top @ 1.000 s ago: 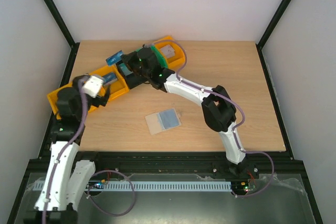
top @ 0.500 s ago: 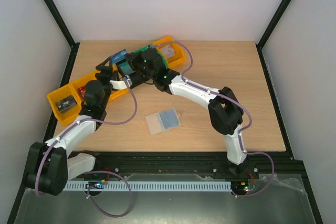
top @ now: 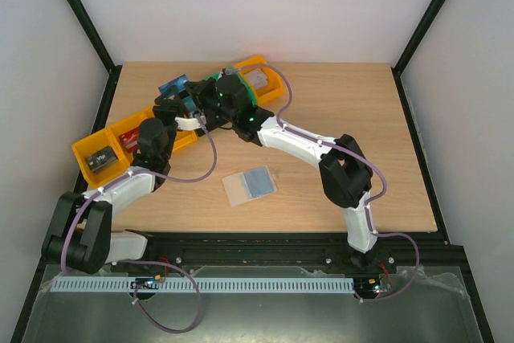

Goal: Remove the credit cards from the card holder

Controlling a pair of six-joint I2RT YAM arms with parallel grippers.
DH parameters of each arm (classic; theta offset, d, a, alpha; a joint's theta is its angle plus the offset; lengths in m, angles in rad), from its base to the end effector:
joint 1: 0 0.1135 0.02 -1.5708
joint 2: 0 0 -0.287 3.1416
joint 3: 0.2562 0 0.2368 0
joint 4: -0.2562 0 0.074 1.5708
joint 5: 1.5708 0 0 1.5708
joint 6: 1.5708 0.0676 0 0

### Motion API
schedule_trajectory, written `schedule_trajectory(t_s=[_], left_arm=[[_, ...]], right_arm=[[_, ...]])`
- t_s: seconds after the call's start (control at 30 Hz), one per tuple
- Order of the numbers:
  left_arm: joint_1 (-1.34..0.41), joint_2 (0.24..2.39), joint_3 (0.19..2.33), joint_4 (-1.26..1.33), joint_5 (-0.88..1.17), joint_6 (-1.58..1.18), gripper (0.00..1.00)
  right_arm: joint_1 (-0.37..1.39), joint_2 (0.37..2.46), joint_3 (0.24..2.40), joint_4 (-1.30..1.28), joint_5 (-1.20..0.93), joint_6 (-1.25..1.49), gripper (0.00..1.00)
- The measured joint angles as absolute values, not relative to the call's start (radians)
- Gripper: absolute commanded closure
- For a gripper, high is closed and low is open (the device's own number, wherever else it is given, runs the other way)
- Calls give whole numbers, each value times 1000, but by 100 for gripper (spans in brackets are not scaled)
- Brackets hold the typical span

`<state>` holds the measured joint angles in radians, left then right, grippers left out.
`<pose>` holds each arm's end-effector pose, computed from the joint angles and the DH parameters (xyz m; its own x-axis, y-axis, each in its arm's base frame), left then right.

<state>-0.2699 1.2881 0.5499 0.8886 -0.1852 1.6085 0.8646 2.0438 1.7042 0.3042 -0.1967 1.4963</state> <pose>0.2815 -0.0650 0.3004 0.0811 0.9967 0.0097 -0.1476 0.0024 0.9890 0.3319 0.4095 0.3443 -0.8722 0.4845 -0.0675 -0.0421 0.0632 0.9971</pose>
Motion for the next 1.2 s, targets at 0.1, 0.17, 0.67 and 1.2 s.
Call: schedule_trajectory(t_s=[0.1, 0.17, 0.67, 1.2], left_arm=[[-269, 1304, 556, 908, -192, 1618, 61], [-269, 1309, 560, 917, -194, 1625, 71], [-259, 1331, 627, 751, -188, 1599, 98], [61, 1481, 1015, -213, 117, 1241, 98]], right_arm=[[865, 2043, 1704, 301, -199, 1496, 98], [864, 2044, 1704, 301, -200, 1496, 98], [846, 2035, 1705, 294, -174, 1488, 1], [521, 1472, 1327, 95, -40, 1001, 1]])
